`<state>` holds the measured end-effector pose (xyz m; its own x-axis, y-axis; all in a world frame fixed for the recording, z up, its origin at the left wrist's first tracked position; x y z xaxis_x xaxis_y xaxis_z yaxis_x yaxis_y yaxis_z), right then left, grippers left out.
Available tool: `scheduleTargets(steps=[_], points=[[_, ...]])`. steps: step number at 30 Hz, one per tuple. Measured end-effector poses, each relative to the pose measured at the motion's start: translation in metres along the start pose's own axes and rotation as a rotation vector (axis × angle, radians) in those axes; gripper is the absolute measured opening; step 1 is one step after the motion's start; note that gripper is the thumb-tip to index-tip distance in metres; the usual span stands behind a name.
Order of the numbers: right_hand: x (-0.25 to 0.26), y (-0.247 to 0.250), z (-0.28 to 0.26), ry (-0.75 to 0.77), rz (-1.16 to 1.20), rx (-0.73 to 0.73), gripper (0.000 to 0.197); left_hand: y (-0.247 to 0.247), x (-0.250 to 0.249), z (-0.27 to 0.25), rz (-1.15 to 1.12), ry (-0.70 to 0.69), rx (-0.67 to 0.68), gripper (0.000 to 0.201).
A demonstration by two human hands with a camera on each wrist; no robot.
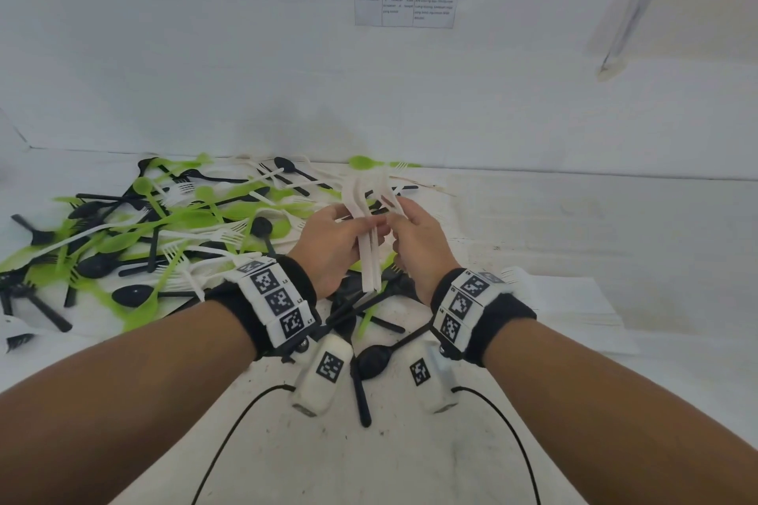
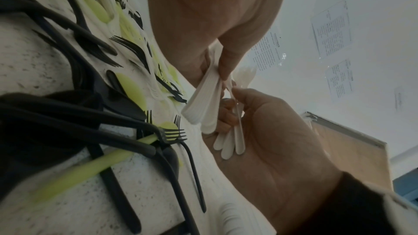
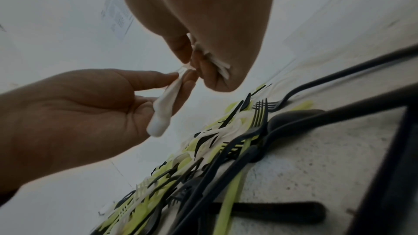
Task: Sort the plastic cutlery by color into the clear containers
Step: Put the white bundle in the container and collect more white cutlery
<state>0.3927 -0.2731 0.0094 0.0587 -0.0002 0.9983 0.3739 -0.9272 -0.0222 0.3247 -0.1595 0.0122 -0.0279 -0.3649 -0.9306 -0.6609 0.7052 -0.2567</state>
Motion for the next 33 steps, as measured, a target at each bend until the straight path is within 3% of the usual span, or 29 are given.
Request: scheduleTargets(steps=[3, 12, 18, 23, 25, 33], points=[[0.003, -0.001, -0.002, 0.031, 0.0, -0.027, 0.033, -0.001, -0.001, -0.001, -0.03, -0.01, -0.008, 0.033], [0.002, -0.011, -0.012, 0.06, -0.083, 0.169, 0.032, 0.008, 0.0, -0.001, -0.024, -0.032, -0.049, 0.024], [-0.01, -0.008, -0.004, -0.011, -0.044, -0.072, 0.031, 0.013, -0.008, 0.0, 0.005, -0.032, -0.059, 0.025], [-0.005, -0.023, -0.014, -0.074, -0.116, 0.118, 0.05, 0.013, -0.007, -0.002, -0.02, -0.044, -0.034, 0.019], [-0.008, -0.028, -0.016, -0.098, -0.104, 0.112, 0.057, 0.01, -0.005, -0.004, -0.025, -0.043, -0.027, 0.019], [-0.004, -0.025, -0.015, -0.033, 0.1, 0.061, 0.039, 0.007, -0.011, -0.006, -0.087, -0.002, 0.056, 0.022]])
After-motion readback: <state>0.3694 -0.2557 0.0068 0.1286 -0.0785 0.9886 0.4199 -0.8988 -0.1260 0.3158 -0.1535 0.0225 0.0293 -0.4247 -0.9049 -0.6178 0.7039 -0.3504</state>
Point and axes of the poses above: each hand's wrist, its own z-axis towards the middle knuckle, its own y-axis out of the back of the hand, x = y × z, the point moved 3 cm from there along z, towards the middle knuckle, and after that the axes turned 10 degrees about -x, right-handed, at the moved point
